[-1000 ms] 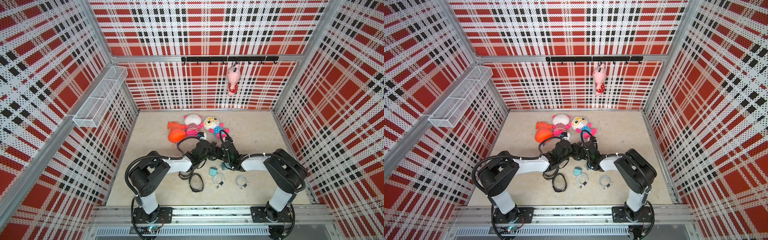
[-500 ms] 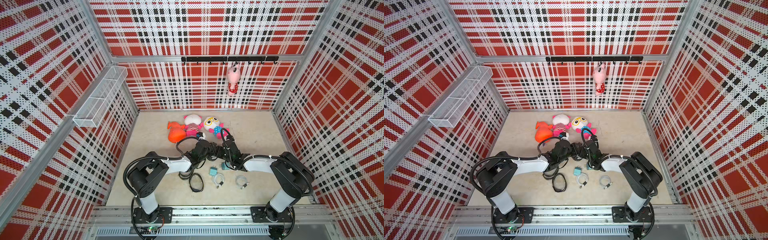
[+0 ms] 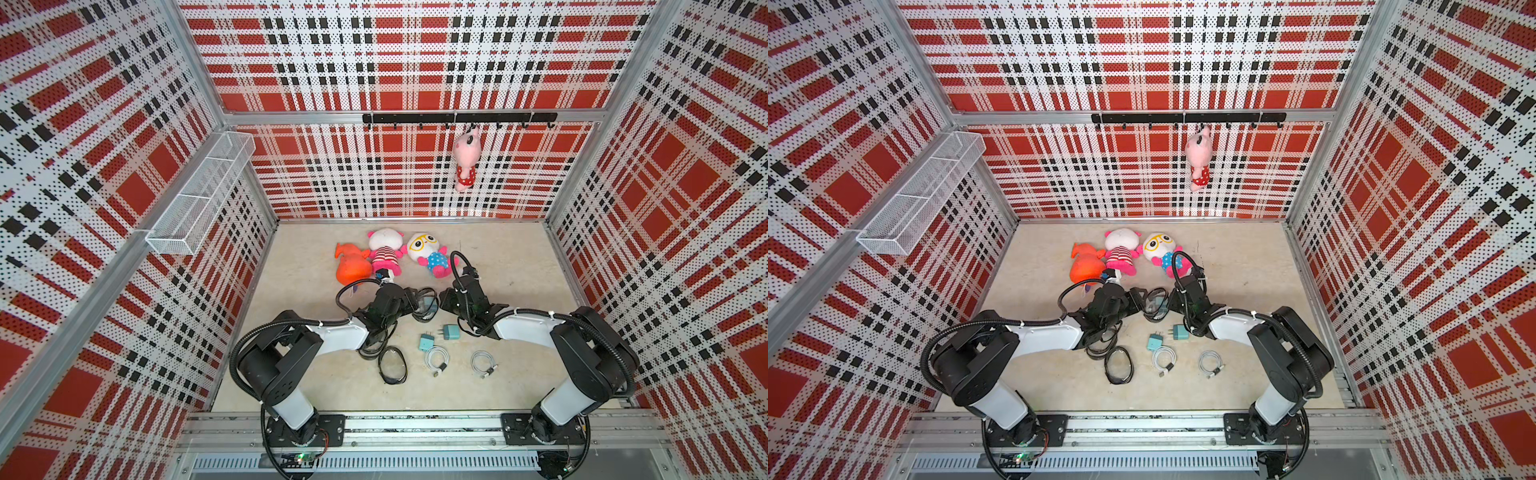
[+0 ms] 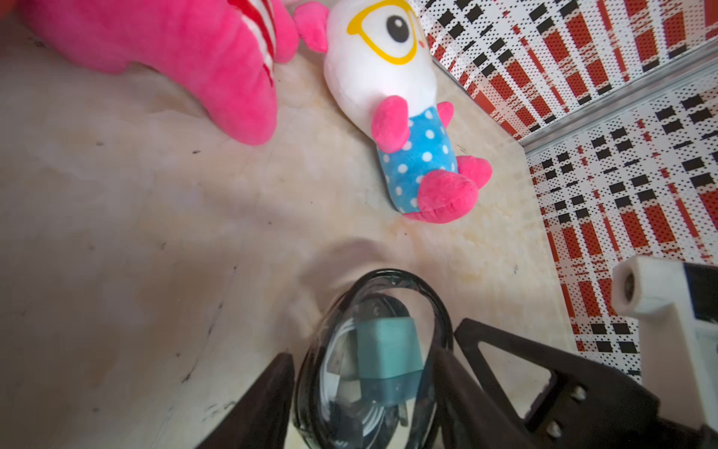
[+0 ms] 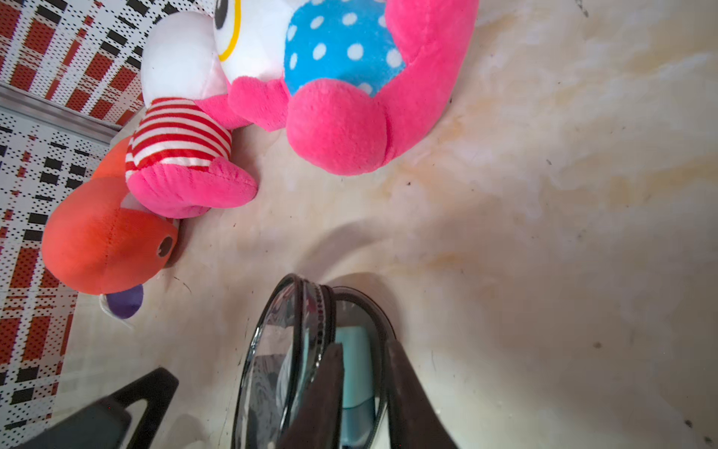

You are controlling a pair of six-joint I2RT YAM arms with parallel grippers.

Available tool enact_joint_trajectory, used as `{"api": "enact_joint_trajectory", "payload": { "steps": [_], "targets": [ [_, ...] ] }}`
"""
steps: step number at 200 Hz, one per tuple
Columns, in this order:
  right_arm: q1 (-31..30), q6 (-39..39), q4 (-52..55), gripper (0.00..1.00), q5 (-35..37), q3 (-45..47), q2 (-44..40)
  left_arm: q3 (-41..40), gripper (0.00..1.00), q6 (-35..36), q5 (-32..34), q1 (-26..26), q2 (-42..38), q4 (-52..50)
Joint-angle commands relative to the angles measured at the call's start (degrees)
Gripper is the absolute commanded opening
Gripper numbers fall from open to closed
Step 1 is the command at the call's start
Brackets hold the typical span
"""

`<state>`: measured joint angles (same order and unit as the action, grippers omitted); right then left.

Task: Pack away charging kits
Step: Close the storage bag at the center of the board.

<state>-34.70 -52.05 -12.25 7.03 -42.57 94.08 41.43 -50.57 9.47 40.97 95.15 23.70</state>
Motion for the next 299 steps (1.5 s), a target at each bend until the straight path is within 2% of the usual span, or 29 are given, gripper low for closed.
{"api": "enact_joint_trajectory", "payload": {
  "steps": [1,64,133,186,245,299],
  "targets": [
    [0.06,-0.42,0.81,0.20,-0.28,-0.32,2.88,0.21,0.60,-0.08,-1.98,-0.63,2.96,3.66],
    [-0.49,0.24,-2.08,0.17,-6.30,-2.63,7.12,3.47,0.58,-0.15,-4.80,0.44,9.24,6.07],
    [-3.46,0.79,0.71,0.17,-5.00,-6.63,9.22,3.26,0.55,-0.58,-2.58,3.91,8.90,6.53],
    [-3.37,0.95,1.52,0.19,-2.92,-4.89,7.75,2.85,0.52,-1.68,-2.13,4.29,9.96,6.79],
    [1.27,1.49,1.03,0.28,-3.65,0.52,0.72,2.56,0.52,-2.60,-0.15,5.29,9.46,6.05],
    [1.48,2.33,-1.07,0.41,-3.54,3.52,-5.64,6.35,0.56,-1.37,6.85,8.34,8.56,-1.77]
  ]
}}
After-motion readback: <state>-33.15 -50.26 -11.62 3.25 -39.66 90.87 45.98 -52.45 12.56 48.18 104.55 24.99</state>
